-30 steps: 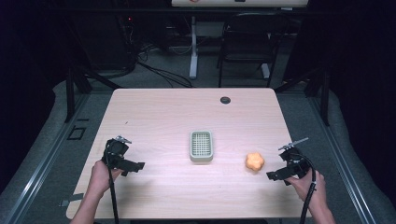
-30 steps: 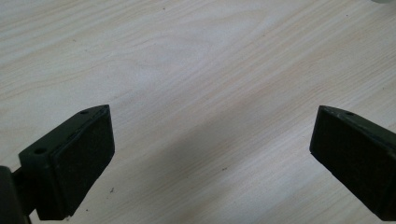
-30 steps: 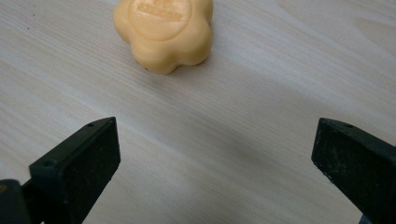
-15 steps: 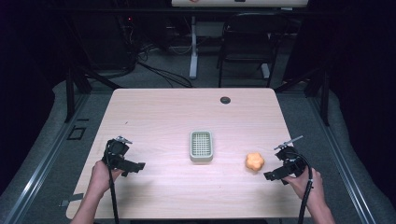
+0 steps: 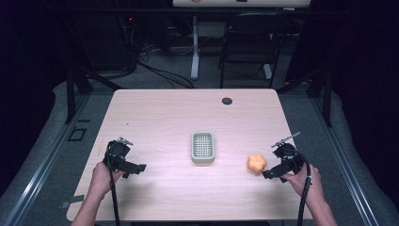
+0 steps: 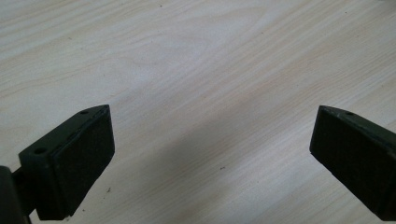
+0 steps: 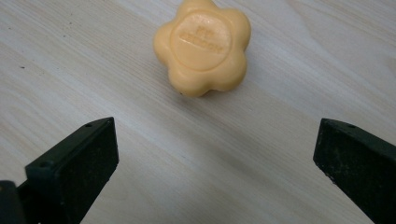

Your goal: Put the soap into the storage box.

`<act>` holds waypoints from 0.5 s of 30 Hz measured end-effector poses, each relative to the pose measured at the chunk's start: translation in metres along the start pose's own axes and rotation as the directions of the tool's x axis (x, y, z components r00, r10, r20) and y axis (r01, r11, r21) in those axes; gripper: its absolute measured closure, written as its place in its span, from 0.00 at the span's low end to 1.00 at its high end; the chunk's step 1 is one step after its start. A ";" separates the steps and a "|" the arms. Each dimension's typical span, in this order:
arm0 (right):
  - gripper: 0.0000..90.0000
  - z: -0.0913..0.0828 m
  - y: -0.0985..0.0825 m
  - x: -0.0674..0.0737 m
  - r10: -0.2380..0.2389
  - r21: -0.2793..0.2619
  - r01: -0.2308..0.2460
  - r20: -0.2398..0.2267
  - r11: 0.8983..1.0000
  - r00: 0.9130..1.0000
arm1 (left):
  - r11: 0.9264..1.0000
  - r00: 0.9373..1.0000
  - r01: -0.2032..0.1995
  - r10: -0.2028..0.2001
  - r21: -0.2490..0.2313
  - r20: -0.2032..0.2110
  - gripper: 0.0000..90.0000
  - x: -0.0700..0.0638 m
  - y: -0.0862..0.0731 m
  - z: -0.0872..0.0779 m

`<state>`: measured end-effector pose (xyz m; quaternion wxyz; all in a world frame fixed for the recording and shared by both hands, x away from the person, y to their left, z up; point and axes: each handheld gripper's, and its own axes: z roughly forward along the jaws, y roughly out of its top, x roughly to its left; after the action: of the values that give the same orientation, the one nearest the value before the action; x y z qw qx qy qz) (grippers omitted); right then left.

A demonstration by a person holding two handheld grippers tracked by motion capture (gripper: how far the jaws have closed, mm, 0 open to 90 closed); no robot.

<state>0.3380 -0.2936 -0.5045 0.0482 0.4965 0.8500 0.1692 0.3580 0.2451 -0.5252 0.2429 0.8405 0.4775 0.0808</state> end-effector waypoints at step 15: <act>0.00 0.007 0.021 0.011 -0.045 0.022 0.045 -0.004 0.999 0.999 | 1.000 1.000 0.001 -0.001 -0.001 0.000 0.00 -0.001 0.000 0.001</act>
<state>0.3517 -0.2730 -0.5034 0.0450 0.4774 0.8629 0.1595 0.3580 0.2440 -0.5255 0.2435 0.8400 0.4780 0.0812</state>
